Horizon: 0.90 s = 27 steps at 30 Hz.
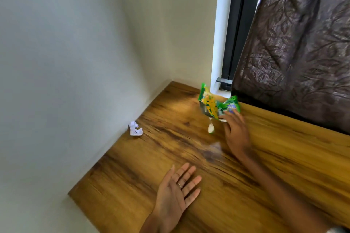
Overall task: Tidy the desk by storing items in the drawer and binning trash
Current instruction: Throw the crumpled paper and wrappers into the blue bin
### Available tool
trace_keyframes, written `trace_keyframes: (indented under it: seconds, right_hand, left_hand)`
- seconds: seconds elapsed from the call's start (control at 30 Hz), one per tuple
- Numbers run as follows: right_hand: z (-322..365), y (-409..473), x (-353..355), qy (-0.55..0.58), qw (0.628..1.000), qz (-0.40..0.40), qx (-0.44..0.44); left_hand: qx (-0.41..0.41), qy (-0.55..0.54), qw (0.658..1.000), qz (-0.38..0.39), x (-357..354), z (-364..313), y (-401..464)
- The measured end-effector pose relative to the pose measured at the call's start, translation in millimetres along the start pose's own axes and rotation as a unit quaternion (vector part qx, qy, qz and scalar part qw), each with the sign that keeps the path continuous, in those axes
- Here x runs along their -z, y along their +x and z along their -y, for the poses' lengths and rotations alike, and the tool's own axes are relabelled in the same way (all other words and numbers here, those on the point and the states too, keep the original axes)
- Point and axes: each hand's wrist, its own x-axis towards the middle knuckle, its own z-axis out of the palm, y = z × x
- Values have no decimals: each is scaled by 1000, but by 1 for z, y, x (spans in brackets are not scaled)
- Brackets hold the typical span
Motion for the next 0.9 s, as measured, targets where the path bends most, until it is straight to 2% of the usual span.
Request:
trace_keyframes:
  seconds: [0.07, 0.13, 0.3, 0.37, 0.47, 0.6, 0.77, 0.83, 0.9]
  right_hand:
    - [28, -32, 0, 94, 996, 2, -8]
    - [55, -65, 3, 182, 982, 47, -23]
    - [111, -117, 20, 365, 918, 129, -80]
    - [123, -123, 28, 407, 895, 149, -107]
    - [133, -123, 35, 435, 873, 176, -137]
    - [135, -125, 39, 449, 851, 205, -181]
    - [136, -111, 45, 470, 843, 138, -223]
    - [134, -97, 50, 464, 852, 135, -202]
    - [134, -83, 54, 433, 874, 171, -138]
  left_hand:
    - [-6, 14, 1000, 10, -6, -1, 3]
    - [-18, 13, 1000, 8, -16, -2, 3]
    - [-73, 27, 995, 71, -36, -8, -7]
    - [-74, 12, 995, 62, -37, -10, -7]
    - [-114, -36, 993, 18, -30, -8, -5]
    - [-166, -40, 985, -22, -23, -6, -6]
    - [-181, 8, 981, -75, -20, -17, -15]
    - [-179, 45, 981, -65, -16, -19, -20]
    - [-171, 98, 979, -50, -10, -18, -25]
